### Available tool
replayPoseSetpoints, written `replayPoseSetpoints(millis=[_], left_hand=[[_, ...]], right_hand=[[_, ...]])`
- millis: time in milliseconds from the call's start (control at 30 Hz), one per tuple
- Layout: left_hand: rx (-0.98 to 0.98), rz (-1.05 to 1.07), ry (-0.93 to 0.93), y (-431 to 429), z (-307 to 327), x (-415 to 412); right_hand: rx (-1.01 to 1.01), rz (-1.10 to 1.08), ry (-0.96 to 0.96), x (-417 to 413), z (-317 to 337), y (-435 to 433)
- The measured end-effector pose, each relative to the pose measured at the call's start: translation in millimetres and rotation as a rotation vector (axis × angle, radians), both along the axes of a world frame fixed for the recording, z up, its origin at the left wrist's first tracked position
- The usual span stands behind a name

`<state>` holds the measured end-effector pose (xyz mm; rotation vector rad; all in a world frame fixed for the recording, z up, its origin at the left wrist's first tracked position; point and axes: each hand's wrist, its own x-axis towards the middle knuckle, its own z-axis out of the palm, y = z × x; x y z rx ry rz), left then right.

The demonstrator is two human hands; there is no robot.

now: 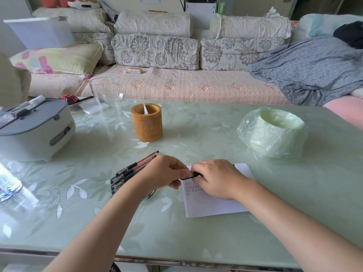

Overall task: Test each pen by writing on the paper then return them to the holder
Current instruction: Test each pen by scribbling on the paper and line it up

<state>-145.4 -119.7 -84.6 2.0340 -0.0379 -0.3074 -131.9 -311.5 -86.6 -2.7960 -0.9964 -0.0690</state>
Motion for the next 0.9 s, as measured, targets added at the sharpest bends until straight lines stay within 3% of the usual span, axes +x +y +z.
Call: replayPoseSetpoints(millis=[200, 567, 900], left_hand=[[0.115, -0.085, -0.013, -8.2, 2.4, -6.2], [0.011, -0.153, 0.065, -10.0, 4.9, -7.2], [0.071, -0.073, 0.026, -9.0, 6.6, -5.0]], right_hand=[[-0.087, -0.005, -0.111, -2.9, -2.6, 5.0], [-0.022, 0.007, -0.271, 3.0, -14.8, 3.2], [0.089, 0.024, -0.15, 2.3, -16.0, 5.5]])
